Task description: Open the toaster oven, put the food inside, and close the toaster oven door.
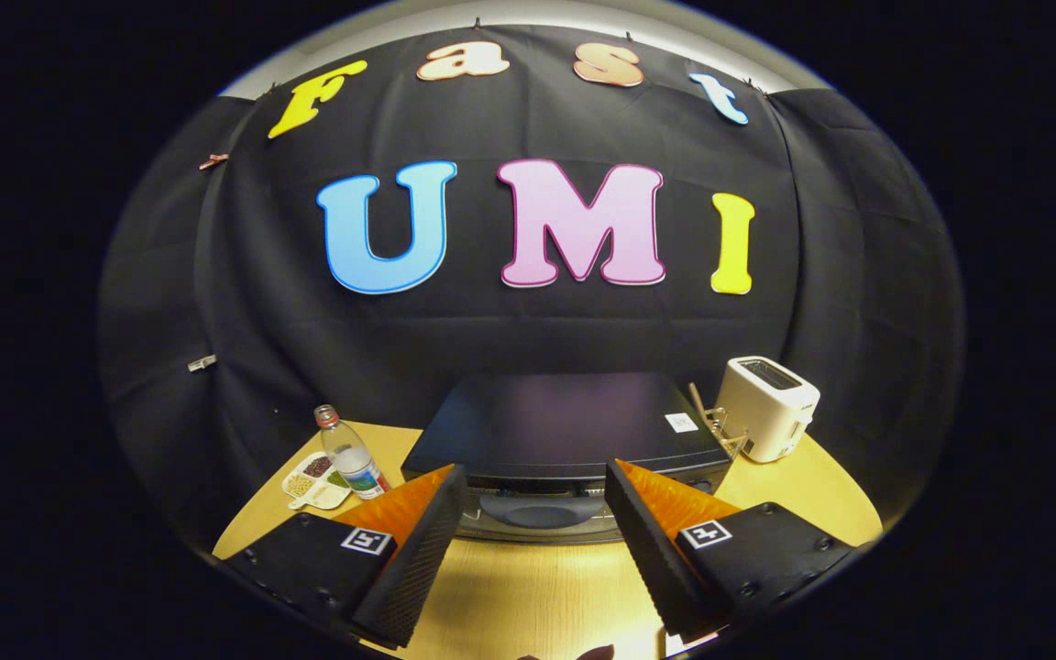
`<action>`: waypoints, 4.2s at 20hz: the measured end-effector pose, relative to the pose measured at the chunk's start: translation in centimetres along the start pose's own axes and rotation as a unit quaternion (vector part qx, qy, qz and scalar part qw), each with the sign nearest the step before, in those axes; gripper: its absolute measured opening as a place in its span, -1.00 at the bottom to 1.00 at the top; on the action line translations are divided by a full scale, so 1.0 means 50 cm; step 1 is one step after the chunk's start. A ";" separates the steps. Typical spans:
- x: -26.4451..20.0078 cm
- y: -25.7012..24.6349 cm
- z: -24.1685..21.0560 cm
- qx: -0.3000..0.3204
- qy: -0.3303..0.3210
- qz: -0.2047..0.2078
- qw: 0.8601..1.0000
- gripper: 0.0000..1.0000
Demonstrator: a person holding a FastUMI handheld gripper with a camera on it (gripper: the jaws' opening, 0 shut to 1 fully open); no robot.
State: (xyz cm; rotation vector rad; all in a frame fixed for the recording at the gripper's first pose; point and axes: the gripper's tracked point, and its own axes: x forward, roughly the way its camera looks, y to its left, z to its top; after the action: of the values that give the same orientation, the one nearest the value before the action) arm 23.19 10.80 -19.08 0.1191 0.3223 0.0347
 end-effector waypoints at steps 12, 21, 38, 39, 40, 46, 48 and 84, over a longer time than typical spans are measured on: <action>0.128 -0.016 -0.128 -0.002 0.064 -0.040 0.997 0.99; -0.016 -0.019 -0.294 0.004 0.124 -0.037 0.992 1.00; -0.242 -0.160 -0.369 0.072 0.287 0.035 0.955 1.00; -0.254 -0.182 -0.359 0.080 0.297 0.042 0.951 1.00; -0.264 -0.208 -0.348 0.090 0.309 0.045 0.946 0.98; -0.308 -0.406 -0.370 0.075 0.406 0.026 0.910 0.98; -0.313 -0.468 -0.390 0.071 0.428 0.017 0.901 0.98; -0.305 -0.513 -0.469 0.408 0.444 0.090 0.793 -0.90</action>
State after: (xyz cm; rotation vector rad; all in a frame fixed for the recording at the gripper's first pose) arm 1.64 -12.85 -39.50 1.0212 1.2690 0.1406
